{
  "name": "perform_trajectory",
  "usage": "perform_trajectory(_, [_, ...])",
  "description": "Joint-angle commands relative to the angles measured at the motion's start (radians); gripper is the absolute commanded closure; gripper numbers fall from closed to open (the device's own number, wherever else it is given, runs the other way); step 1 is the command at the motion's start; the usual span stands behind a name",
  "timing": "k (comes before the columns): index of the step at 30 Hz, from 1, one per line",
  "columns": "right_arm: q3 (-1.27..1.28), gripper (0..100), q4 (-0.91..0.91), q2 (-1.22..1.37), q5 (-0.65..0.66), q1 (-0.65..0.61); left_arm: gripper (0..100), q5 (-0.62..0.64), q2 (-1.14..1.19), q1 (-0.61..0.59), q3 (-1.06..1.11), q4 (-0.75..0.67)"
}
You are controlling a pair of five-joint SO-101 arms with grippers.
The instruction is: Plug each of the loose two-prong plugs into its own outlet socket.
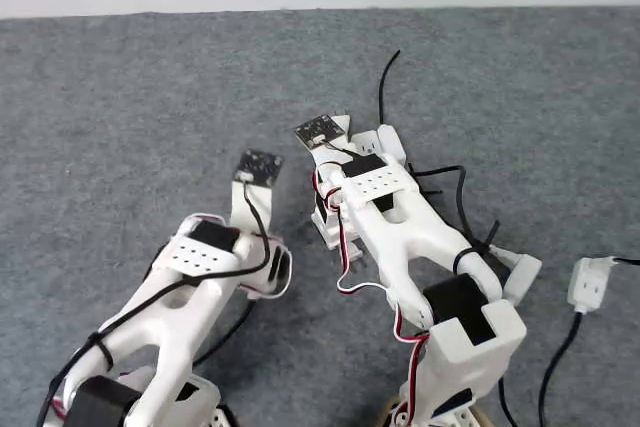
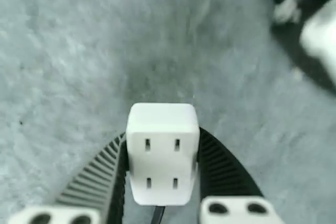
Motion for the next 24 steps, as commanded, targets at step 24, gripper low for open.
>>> perform_trajectory(24, [-0.034, 99.0, 0.010, -0.070, -0.005, 0.028, 76, 0.109, 0.568, -0.212, -0.584, 0.172])
